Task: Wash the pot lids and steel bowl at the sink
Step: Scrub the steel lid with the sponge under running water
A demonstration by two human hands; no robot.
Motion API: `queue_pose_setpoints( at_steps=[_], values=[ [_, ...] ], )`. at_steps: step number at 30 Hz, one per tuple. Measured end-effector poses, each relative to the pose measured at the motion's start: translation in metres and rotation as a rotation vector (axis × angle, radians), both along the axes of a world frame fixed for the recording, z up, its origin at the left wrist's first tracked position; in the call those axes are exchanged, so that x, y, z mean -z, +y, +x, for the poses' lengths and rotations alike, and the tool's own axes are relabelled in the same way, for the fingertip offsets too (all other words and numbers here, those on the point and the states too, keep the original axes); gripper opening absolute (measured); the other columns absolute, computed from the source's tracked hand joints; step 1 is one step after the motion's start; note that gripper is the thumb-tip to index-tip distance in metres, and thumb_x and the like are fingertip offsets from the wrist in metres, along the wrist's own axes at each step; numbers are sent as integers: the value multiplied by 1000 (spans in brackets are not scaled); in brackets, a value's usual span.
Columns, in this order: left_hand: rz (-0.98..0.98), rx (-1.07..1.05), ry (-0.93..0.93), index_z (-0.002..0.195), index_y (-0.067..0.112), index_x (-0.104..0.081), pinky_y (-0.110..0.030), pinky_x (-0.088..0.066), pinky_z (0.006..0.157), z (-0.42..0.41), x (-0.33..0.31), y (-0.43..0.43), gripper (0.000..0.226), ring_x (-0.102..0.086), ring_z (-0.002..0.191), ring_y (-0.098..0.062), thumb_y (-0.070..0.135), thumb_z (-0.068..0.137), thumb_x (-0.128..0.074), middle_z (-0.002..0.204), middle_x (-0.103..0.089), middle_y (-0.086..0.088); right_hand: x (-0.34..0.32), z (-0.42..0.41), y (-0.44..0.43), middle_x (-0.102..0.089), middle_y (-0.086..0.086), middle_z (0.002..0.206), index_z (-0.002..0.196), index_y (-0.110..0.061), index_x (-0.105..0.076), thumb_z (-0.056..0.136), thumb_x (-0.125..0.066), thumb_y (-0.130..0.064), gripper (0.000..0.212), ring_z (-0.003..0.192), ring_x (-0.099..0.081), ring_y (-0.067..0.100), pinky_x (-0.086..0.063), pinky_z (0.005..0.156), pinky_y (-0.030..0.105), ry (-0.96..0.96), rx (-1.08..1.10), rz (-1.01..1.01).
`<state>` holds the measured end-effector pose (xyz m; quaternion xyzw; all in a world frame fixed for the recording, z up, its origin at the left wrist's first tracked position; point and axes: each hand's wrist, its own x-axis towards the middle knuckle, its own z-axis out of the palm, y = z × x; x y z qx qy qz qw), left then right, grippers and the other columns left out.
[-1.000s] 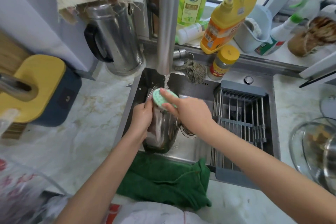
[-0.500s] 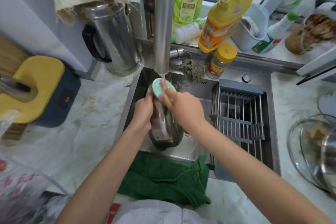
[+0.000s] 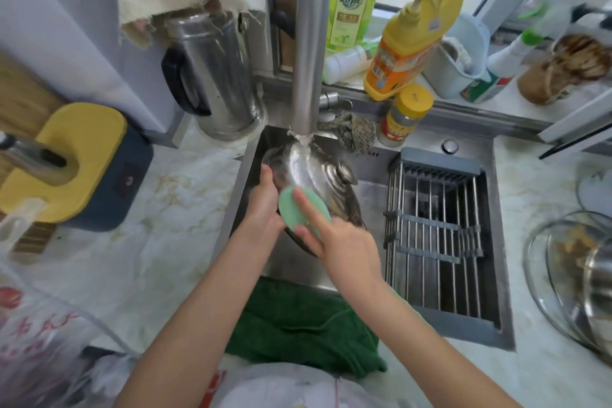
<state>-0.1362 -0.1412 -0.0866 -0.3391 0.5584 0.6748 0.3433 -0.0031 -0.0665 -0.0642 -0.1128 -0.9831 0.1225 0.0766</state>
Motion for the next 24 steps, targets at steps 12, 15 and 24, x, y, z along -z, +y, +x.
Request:
queue_pose_setpoints(
  at_steps=[12, 15, 24],
  values=[
    [33, 30, -4, 92, 2, -59, -39, -56, 70, 15, -26, 9, 51, -63, 74, -29, 50, 98, -44, 80, -64, -16, -14, -11, 7, -51, 2, 50, 140, -38, -45, 94, -31, -55, 51, 32, -47, 19, -32, 31, 24, 115, 44, 40],
    [-3, -56, -66, 116, 10, -61, -50, -55, 86, 3, -18, 1, 64, -66, 94, -32, 66, 89, -45, 107, -67, -15, 4, 35, 23, -50, -1, 50, 143, -41, -32, 99, -19, -57, 48, 33, -46, 16, -34, 30, 26, 17, 8, -76],
    [90, -99, -92, 127, 14, -59, -49, -45, 98, 0, -16, -20, 67, -57, 116, -31, 66, 92, -36, 122, -62, -9, -15, 9, 46, -50, -7, 58, 139, -56, -27, 98, -34, -54, 41, 54, -44, 7, -34, 50, 33, -157, -17, -391]
  ],
)
